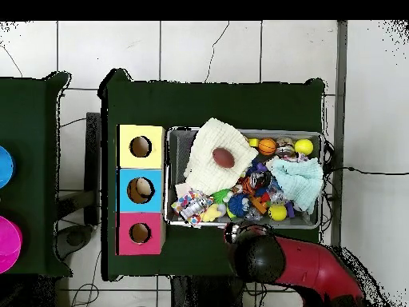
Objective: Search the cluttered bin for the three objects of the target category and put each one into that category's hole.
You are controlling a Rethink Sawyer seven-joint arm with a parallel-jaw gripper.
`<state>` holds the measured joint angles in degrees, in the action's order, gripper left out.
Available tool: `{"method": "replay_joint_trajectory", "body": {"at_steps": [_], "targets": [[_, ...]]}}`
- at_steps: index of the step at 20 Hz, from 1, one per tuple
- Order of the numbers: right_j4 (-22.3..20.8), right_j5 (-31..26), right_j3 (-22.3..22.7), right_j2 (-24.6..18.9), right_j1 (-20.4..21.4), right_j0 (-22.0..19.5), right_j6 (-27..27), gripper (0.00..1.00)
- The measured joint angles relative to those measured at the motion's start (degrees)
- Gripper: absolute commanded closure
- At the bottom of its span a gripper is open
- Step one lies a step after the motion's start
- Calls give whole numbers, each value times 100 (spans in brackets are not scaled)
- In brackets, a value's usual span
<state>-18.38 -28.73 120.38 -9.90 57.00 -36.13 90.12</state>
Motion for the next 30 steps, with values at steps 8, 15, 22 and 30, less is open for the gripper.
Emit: {"method": "replay_joint_trajectory", "body": {"at_steps": [8,15,22,30], "targets": [[-776,313,-373,-341,-562,-613,0,0],[-1295,423,-715,-582,-1062,-896,0,0],[-1601,423,-979,-879,-1403,-1107,0,0],[-1841,424,-1193,-1156,-1603,-1385,0,0]]}}
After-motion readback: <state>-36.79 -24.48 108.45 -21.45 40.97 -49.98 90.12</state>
